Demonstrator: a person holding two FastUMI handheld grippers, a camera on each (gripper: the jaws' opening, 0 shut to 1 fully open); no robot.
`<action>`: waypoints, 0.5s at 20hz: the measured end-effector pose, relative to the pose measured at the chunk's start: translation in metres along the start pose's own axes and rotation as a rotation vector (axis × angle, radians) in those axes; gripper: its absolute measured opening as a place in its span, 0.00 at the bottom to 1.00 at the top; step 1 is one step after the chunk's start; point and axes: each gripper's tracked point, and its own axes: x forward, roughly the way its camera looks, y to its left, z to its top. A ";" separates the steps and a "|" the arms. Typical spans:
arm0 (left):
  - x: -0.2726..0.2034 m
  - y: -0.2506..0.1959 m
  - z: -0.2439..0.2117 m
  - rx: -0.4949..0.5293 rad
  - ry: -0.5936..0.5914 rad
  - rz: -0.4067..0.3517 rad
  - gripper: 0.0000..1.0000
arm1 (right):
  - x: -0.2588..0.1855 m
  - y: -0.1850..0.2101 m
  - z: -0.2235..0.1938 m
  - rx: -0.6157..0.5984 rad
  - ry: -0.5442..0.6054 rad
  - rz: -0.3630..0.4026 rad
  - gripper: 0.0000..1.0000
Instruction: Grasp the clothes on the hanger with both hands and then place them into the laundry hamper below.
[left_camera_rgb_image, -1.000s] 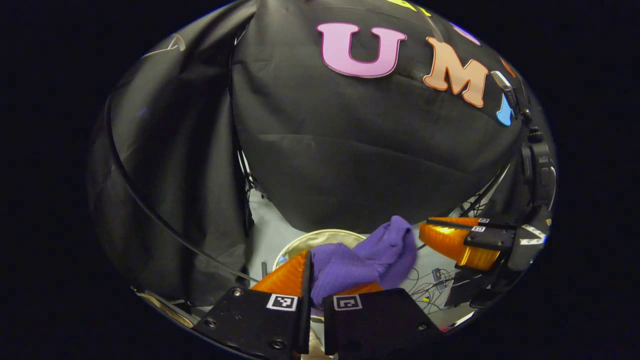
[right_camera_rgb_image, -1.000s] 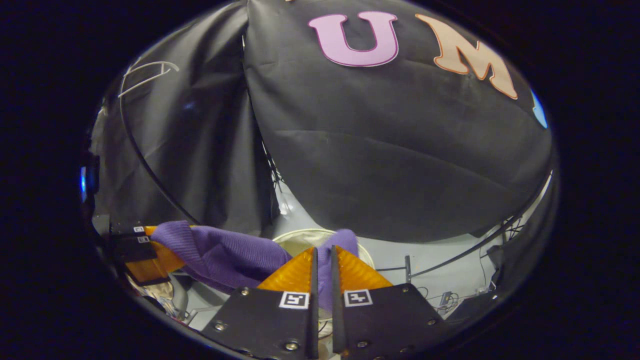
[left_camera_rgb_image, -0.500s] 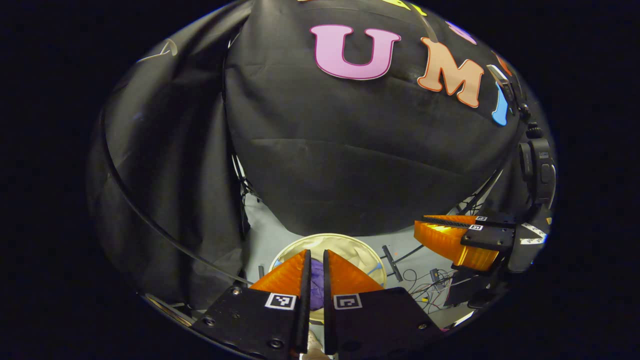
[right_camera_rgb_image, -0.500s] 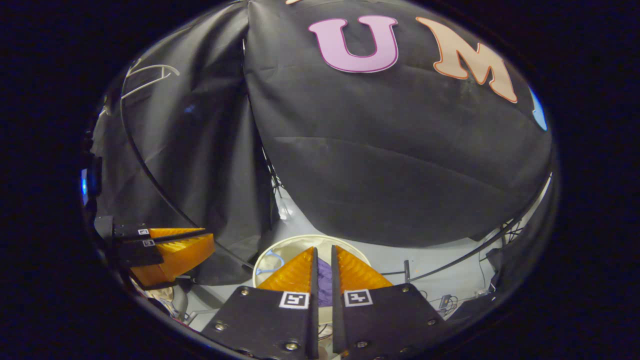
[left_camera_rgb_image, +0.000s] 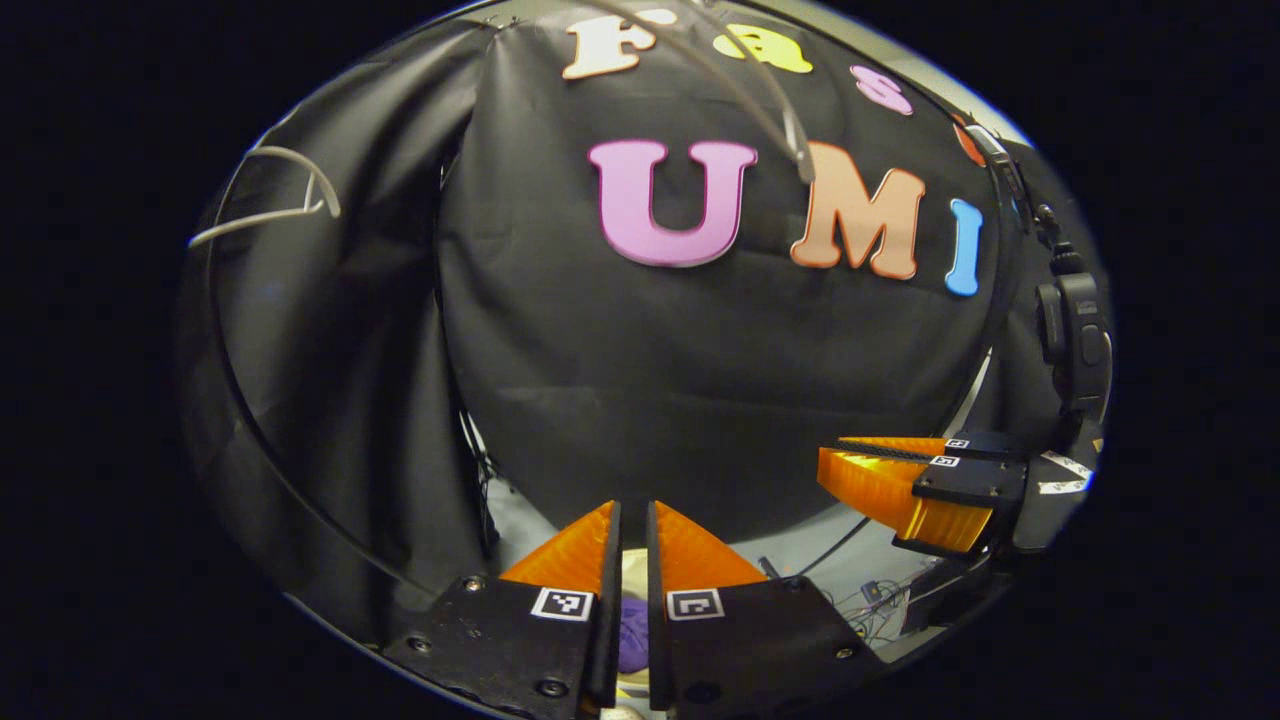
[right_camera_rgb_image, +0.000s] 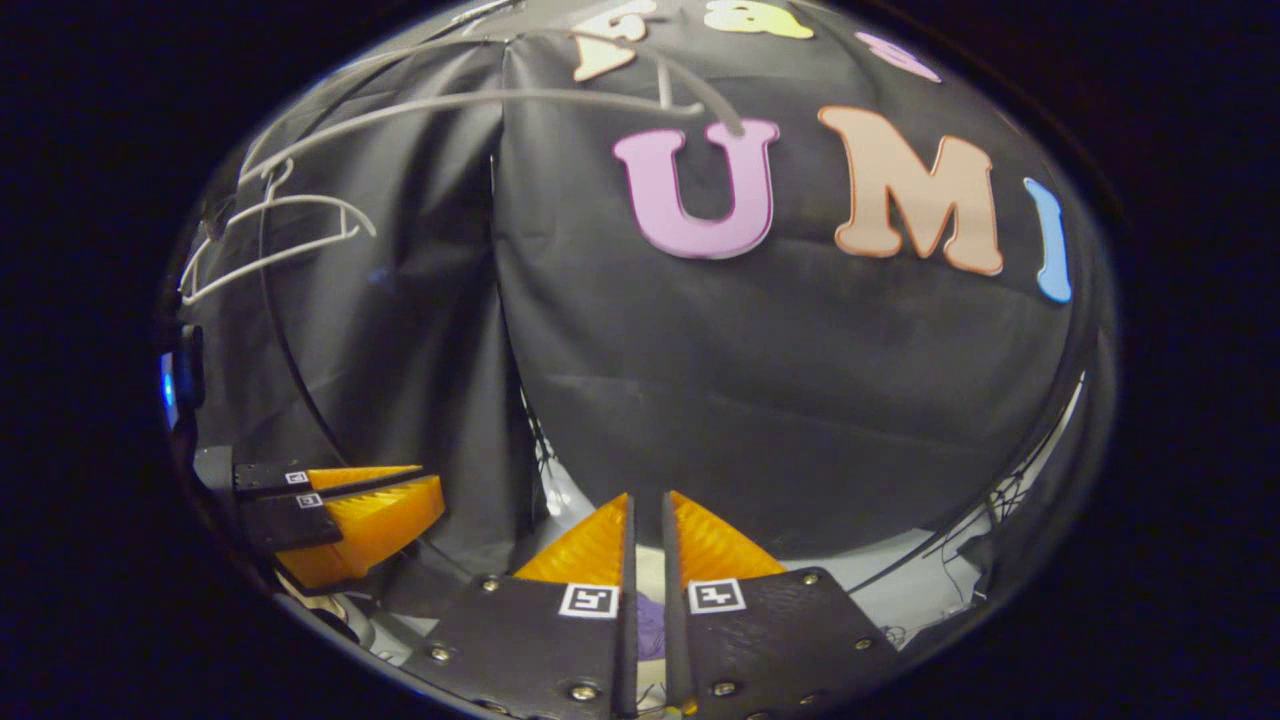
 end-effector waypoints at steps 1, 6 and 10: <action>-0.005 -0.003 0.013 0.000 -0.028 -0.007 0.13 | -0.007 -0.001 0.013 0.000 -0.032 -0.008 0.11; -0.040 -0.016 0.068 0.016 -0.169 -0.046 0.05 | -0.052 -0.008 0.069 0.021 -0.169 -0.057 0.11; -0.074 -0.024 0.109 0.038 -0.274 -0.066 0.13 | -0.092 -0.007 0.105 0.018 -0.273 -0.102 0.11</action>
